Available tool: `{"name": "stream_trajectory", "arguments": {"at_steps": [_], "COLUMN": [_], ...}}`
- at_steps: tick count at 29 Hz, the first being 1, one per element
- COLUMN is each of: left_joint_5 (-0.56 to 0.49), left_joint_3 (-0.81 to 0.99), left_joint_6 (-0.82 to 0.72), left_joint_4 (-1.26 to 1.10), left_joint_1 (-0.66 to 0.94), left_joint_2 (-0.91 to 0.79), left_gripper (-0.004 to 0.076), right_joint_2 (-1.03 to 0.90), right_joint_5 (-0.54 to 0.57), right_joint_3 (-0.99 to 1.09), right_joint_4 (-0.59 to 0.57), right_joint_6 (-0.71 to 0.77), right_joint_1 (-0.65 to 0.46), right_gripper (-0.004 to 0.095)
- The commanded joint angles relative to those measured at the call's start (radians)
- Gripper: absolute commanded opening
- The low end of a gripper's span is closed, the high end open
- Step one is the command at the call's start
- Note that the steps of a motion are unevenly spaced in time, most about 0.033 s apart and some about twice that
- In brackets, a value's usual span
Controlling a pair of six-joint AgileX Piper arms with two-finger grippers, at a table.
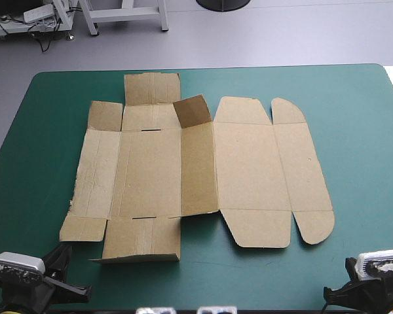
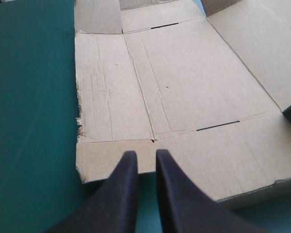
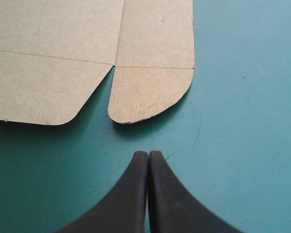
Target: Fold the box
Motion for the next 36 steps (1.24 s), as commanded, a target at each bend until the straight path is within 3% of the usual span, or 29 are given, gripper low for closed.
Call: {"name": "stream_trajectory", "arguments": {"at_steps": [1, 29, 33, 36], "left_joint_5": [-0.072, -0.072, -0.102, -0.103], "left_joint_3": [-0.021, -0.021, -0.021, -0.041], "left_joint_6": [-0.001, -0.001, 0.028, 0.076], "left_joint_4": [-0.023, -0.023, -0.025, -0.018], "left_joint_1": [-0.001, -0.001, -0.001, -0.001], "left_joint_2": [0.021, 0.021, 0.021, 0.053], "left_gripper": [0.0093, 0.0091, -0.0005, -0.001], "right_joint_2": [0.016, 0.016, 0.016, 0.016], "right_joint_5": [-0.06, -0.06, -0.06, -0.06], "right_joint_3": [-0.022, -0.022, -0.022, -0.022], "right_joint_4": [0.001, 0.001, 0.001, 0.001], "right_joint_6": [-0.001, -0.001, -0.001, -0.001], "right_joint_1": [0.0, 0.0, 0.0, 0.0], "right_gripper": [-0.0013, -0.0013, -0.0013, -0.0013]}}
